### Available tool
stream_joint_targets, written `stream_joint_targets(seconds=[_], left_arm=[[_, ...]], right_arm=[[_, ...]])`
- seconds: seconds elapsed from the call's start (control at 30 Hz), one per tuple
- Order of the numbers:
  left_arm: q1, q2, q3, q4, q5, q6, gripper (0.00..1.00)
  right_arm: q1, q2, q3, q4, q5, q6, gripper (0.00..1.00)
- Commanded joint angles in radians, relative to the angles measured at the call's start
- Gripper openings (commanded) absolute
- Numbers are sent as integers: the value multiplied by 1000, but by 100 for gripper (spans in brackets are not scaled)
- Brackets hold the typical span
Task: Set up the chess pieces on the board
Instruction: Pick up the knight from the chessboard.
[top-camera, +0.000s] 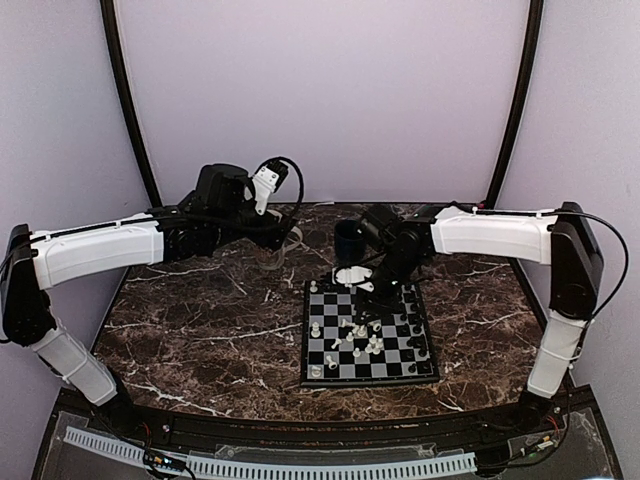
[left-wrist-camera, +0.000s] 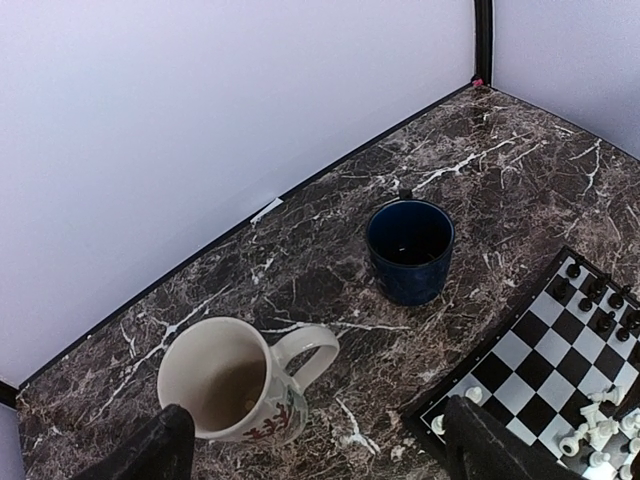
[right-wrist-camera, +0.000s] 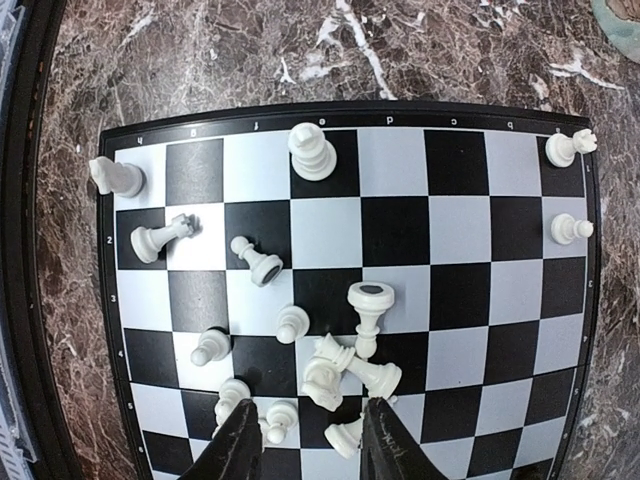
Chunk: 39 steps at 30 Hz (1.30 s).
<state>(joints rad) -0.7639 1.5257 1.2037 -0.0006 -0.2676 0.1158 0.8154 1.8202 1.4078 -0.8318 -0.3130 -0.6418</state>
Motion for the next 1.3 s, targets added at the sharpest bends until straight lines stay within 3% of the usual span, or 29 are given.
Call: stream_joint_targets(seconds=[0.0,0.4,1.27], left_arm=[[-2,-41,2,6,15,2,88],[-2,-32,2,1,24,8,87],[-2,-4,9,-10,49,13,86]], right_arm=[[25,19,-8,21,59,-18,36],[44,78,0,22,95,-8,35],[47,89,-23,-9,95,17,10]])
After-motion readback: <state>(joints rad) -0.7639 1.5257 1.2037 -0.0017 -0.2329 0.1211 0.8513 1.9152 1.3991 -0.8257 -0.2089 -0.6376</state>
